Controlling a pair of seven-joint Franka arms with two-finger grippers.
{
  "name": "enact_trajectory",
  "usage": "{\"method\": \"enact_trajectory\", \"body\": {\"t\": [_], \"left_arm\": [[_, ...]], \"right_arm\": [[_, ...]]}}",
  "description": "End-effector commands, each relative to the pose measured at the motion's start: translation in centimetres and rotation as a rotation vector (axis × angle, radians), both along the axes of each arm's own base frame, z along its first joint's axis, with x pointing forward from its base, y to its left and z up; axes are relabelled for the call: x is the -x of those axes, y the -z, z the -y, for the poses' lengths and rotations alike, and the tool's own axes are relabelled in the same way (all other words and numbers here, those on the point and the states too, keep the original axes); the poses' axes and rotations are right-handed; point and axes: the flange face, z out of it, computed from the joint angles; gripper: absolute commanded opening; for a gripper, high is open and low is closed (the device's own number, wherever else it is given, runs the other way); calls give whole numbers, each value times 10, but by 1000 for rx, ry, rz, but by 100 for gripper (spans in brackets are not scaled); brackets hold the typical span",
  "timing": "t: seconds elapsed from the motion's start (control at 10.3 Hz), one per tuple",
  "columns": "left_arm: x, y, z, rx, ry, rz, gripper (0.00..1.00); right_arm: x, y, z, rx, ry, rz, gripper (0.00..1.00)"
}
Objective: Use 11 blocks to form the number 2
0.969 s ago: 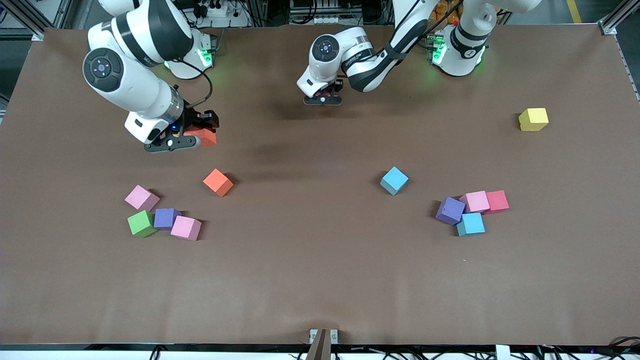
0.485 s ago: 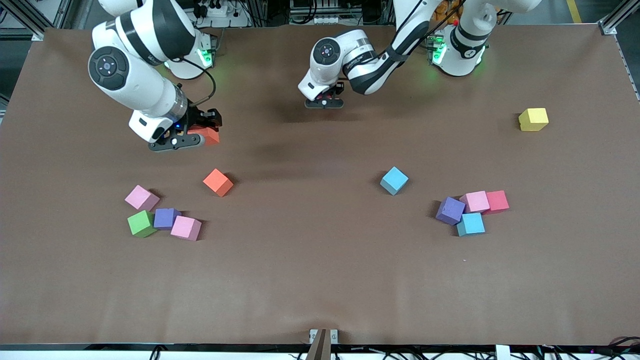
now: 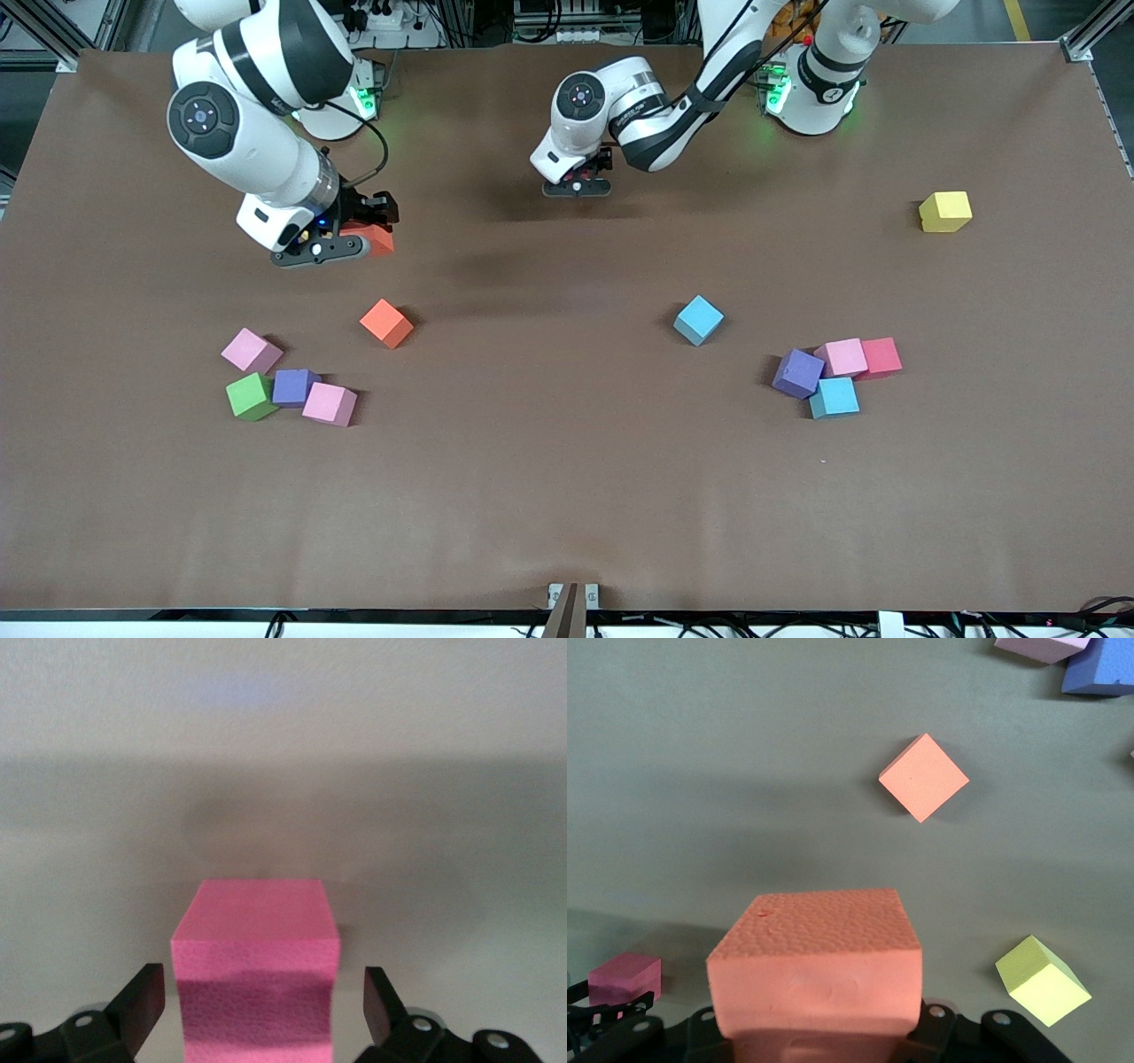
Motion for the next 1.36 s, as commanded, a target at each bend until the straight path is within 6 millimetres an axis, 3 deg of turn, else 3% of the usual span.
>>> {"method": "enact_trajectory", "body": {"t": [0.0, 0.19, 0.39, 0.68, 0.87, 1.26], "left_arm": [[-4, -51, -1, -15, -1, 83, 100], [-24, -92, -15, -33, -6, 138, 100], [-59, -110, -34, -21, -31, 172, 100], [-113, -124, -72, -19, -81, 199, 100], [-144, -126, -97, -13, -77, 210, 100], [-225, -104, -176, -59, -254, 191, 100]], "right_arm": [[11, 2, -9, 7, -8, 19, 27], [13, 10, -12, 6, -13, 29, 27], [19, 19, -18, 4, -25, 38, 27], [33, 23, -46, 6, -92, 33, 27], [57, 43, -72, 26, -196, 51, 27], [100, 79, -131, 15, -440, 98, 27]]}}
